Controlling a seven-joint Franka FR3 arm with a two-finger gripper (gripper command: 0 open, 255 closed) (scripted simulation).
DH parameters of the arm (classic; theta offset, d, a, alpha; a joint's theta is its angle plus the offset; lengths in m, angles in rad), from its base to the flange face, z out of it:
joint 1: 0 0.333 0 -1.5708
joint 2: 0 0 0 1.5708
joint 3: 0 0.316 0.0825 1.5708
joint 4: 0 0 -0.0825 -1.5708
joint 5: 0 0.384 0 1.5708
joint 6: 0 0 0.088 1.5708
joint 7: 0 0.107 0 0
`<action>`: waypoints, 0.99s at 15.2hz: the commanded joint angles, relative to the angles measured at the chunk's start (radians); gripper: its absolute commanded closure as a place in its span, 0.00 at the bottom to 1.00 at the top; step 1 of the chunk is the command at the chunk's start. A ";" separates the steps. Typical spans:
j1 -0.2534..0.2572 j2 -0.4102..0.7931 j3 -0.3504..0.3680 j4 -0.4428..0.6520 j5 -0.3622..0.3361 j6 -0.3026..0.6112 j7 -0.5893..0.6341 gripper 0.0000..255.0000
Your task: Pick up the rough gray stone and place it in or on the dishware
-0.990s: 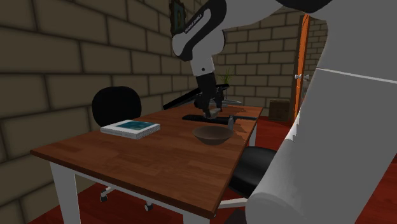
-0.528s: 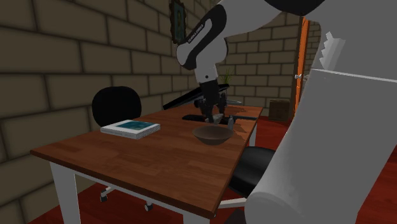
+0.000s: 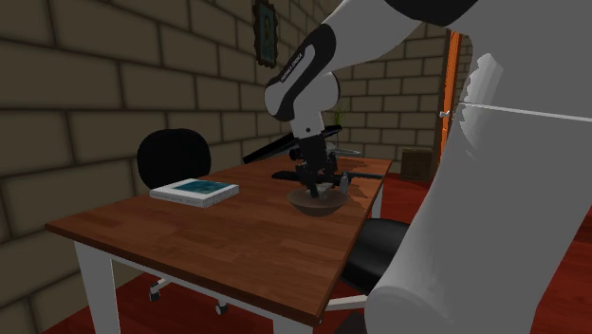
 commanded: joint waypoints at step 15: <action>0.011 -0.004 0.014 0.085 0.011 -0.091 -0.003 0.00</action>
